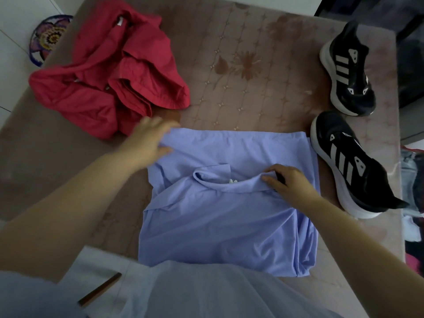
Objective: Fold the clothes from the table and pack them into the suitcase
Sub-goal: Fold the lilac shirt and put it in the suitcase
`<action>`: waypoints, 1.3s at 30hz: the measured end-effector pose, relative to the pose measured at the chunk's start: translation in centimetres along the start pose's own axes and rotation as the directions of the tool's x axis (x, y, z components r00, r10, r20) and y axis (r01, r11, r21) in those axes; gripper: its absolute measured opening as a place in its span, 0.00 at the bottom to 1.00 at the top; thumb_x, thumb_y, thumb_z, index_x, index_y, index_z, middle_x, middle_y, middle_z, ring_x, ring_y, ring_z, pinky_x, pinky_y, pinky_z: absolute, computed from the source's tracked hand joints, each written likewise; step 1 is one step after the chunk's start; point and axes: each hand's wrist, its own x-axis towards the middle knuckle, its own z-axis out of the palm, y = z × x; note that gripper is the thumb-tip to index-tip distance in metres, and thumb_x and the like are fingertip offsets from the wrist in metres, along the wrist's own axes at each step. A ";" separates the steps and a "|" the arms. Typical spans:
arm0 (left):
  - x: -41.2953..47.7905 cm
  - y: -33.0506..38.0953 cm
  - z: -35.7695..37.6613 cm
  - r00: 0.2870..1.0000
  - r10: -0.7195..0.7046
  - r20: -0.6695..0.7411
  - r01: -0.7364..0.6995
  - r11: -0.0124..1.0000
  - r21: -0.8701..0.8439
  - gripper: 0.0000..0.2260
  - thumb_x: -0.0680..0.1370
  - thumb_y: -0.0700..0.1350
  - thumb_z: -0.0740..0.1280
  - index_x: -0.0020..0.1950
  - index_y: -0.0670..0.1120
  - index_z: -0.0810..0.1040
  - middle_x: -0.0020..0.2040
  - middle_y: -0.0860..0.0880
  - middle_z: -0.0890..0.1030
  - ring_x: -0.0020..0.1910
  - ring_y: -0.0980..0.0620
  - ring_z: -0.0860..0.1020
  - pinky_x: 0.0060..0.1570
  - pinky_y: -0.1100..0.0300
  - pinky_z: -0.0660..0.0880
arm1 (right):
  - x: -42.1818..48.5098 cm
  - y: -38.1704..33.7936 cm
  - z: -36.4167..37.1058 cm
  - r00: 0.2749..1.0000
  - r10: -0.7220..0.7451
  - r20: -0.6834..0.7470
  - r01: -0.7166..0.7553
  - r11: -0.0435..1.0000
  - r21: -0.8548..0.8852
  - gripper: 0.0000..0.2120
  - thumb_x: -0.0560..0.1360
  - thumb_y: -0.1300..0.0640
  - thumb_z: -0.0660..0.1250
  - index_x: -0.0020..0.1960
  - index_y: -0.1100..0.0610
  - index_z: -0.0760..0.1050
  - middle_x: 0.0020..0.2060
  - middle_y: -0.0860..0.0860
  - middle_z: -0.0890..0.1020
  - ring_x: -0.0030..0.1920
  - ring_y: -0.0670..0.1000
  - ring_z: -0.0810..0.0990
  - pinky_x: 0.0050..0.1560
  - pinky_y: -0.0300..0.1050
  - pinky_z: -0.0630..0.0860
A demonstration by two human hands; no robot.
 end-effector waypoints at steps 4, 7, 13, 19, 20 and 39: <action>-3.1 3.6 3.4 0.977 0.091 0.194 -0.063 0.987 -0.146 0.24 0.67 0.65 0.70 0.54 0.50 0.79 0.45 0.57 0.78 0.48 0.54 0.72 0.47 0.62 0.65 | -0.5 -0.3 0.2 0.999 0.010 -0.042 -0.012 0.999 -0.045 0.09 0.77 0.50 0.65 0.49 0.56 0.77 0.34 0.51 0.78 0.41 0.52 0.74 0.50 0.44 0.68; -4.0 4.0 4.9 0.990 0.027 0.142 0.014 0.959 -0.283 0.19 0.69 0.61 0.67 0.46 0.47 0.80 0.41 0.53 0.82 0.42 0.54 0.77 0.44 0.57 0.73 | -1.4 -1.4 0.0 0.995 -0.019 -0.094 0.015 0.999 -0.050 0.08 0.78 0.54 0.63 0.49 0.58 0.76 0.33 0.52 0.77 0.39 0.53 0.74 0.44 0.43 0.68; -2.4 4.7 1.9 0.989 -0.122 0.083 0.147 0.735 -0.662 0.05 0.77 0.38 0.66 0.43 0.47 0.76 0.40 0.53 0.78 0.39 0.64 0.74 0.45 0.73 0.69 | -1.7 -3.8 -2.3 0.961 -0.020 -0.276 0.040 0.997 0.069 0.08 0.79 0.53 0.63 0.49 0.58 0.74 0.33 0.55 0.78 0.34 0.53 0.76 0.38 0.48 0.70; 2.2 5.0 1.9 0.960 -0.233 -0.158 0.189 0.950 -0.250 0.15 0.78 0.41 0.64 0.65 0.42 0.72 0.58 0.39 0.76 0.57 0.42 0.73 0.57 0.56 0.63 | 3.6 -4.7 -2.3 0.956 0.142 -0.258 -0.157 0.987 -0.036 0.21 0.79 0.53 0.62 0.69 0.61 0.65 0.60 0.60 0.74 0.60 0.61 0.73 0.57 0.50 0.67; 1.9 5.2 2.4 0.959 -0.224 -0.176 0.205 0.972 -0.116 0.20 0.78 0.42 0.64 0.70 0.43 0.68 0.63 0.38 0.73 0.62 0.39 0.70 0.60 0.54 0.60 | 3.6 -4.5 -1.6 0.961 0.139 -0.241 -0.177 0.973 -0.145 0.26 0.79 0.52 0.62 0.72 0.62 0.61 0.66 0.61 0.70 0.64 0.62 0.69 0.63 0.53 0.64; -17.6 -1.3 10.3 0.945 0.315 -0.082 -0.278 0.911 0.303 0.29 0.79 0.65 0.48 0.77 0.54 0.51 0.76 0.52 0.57 0.75 0.51 0.56 0.72 0.47 0.46 | -14.3 5.4 5.2 0.989 -0.021 -0.148 -0.055 0.869 -0.491 0.29 0.80 0.37 0.40 0.76 0.48 0.54 0.73 0.52 0.65 0.70 0.54 0.61 0.69 0.53 0.50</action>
